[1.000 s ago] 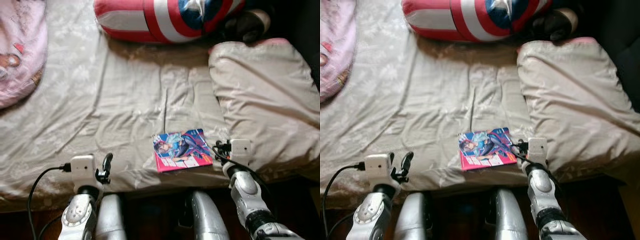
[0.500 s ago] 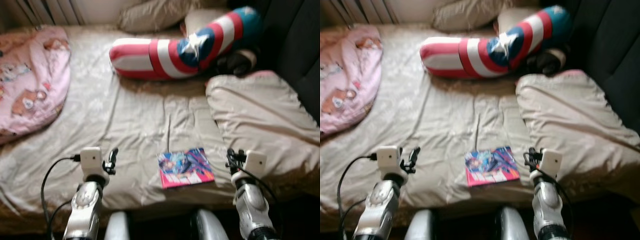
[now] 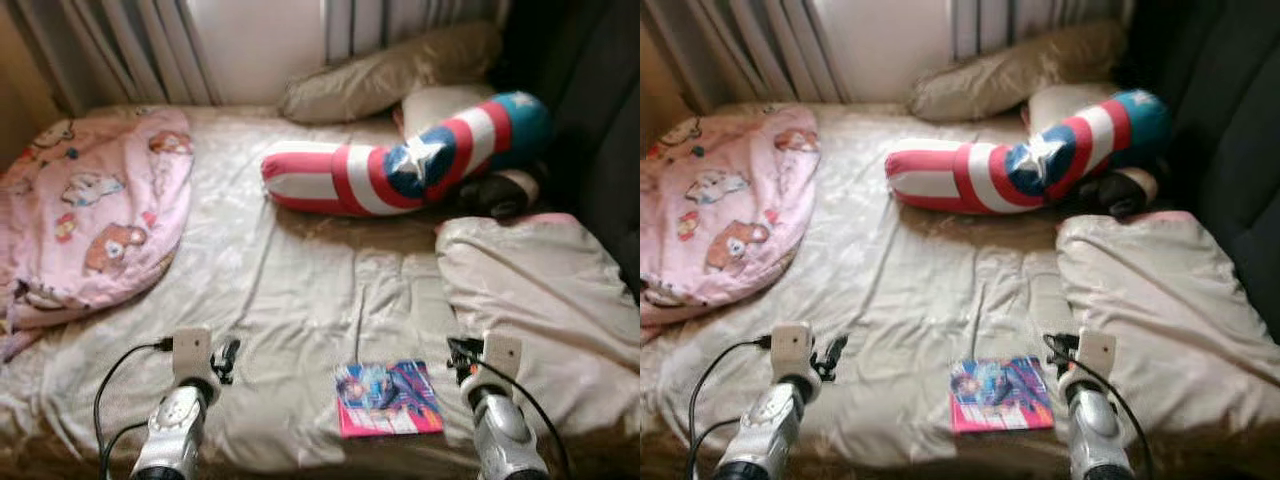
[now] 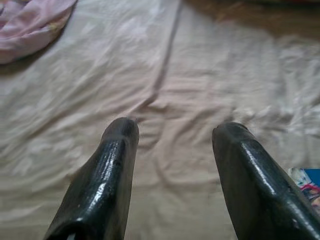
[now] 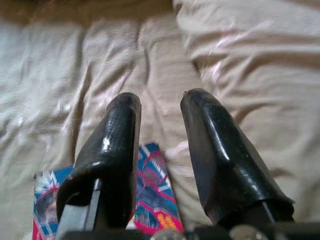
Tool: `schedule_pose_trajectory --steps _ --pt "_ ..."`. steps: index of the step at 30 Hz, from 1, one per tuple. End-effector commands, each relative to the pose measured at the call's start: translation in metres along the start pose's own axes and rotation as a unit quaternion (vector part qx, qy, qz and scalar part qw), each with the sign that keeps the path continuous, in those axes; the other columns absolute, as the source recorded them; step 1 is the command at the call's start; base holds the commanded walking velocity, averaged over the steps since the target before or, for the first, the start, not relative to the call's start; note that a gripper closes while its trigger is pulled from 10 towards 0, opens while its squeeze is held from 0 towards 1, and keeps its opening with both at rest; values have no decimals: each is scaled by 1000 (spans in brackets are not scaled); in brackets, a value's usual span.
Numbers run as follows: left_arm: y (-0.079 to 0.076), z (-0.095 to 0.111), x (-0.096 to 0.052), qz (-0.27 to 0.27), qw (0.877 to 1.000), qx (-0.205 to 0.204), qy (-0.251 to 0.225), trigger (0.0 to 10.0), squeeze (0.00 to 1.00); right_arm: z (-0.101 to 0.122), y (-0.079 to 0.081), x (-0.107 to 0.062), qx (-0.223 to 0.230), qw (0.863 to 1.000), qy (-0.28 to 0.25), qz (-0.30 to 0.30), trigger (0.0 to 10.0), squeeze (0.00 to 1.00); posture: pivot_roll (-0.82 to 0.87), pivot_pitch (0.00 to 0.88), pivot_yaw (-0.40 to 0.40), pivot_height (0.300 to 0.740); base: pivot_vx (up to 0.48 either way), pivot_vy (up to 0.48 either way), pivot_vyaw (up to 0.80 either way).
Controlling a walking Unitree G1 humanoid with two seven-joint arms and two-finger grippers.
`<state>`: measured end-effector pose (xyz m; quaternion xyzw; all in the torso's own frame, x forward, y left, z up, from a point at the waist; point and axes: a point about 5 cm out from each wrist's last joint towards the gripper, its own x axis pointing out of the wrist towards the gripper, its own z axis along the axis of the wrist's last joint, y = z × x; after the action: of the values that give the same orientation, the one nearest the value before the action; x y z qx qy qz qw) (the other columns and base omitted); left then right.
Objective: Clean up the room
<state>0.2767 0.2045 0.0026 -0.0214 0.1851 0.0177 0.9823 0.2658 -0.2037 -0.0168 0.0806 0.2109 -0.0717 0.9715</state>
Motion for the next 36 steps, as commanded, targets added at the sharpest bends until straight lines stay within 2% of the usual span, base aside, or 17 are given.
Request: schedule_pose_trajectory --steps 1,2,3,5,7,8,11,14,17,22,25,31,36 --pt "-1 -14 -2 -3 999 12 33 10000 0 -15 -7 -5 9 999 39 -9 10000 0 98 0 -18 740 0 0 0" --pt "-1 -23 -4 1 998 18 56 10000 0 -22 -9 -8 16 998 59 -15 10000 0 94 0 -18 740 0 0 0" --pt "-1 -23 -4 1 998 18 56 10000 0 -22 -9 -8 16 998 59 -15 10000 0 94 0 -18 740 0 0 0" --pt "1 -39 -10 11 995 17 98 10000 0 -43 -13 -18 -14 993 115 -19 10000 0 101 0 -21 740 0 0 0" --pt "1 -44 -12 14 994 17 111 10000 0 -51 -16 -22 -13 991 131 -27 10000 0 104 0 -19 740 0 0 0" --pt "2 -50 -15 15 992 18 124 10000 0 -56 -18 -26 1 990 139 -37 10000 0 99 0 -18 740 0 0 0" --pt "2 -52 -16 15 991 18 129 10000 0 -59 -20 -28 6 989 143 -40 10000 0 92 0 -15 740 0 0 0" --pt "7 -66 -24 33 986 11 163 10000 0 -76 -29 -40 31 982 172 -75 10000 0 71 0 -2 740 0 0 0" --pt "5 -73 -28 30 983 8 181 10000 0 -84 -28 -46 43 978 186 -87 10000 0 60 0 6 740 0 0 0" --pt "6 -77 -30 35 982 10 187 10000 0 -94 -19 -51 12 977 202 -69 10000 0 55 0 6 740 0 0 266" --pt "6 -78 -31 38 981 10 189 10000 0 -96 -17 -52 13 977 205 -63 10000 0 58 0 5 740 0 0 800" --pt "12 -86 -38 50 978 12 204 10000 0 -101 -25 -58 14 972 222 -71 10000 0 50 0 -2 740 0 0 800" --pt "7 -88 -39 49 977 3 207 10000 0 -101 -29 -59 26 971 222 -80 10000 0 51 0 -8 740 0 0 0"
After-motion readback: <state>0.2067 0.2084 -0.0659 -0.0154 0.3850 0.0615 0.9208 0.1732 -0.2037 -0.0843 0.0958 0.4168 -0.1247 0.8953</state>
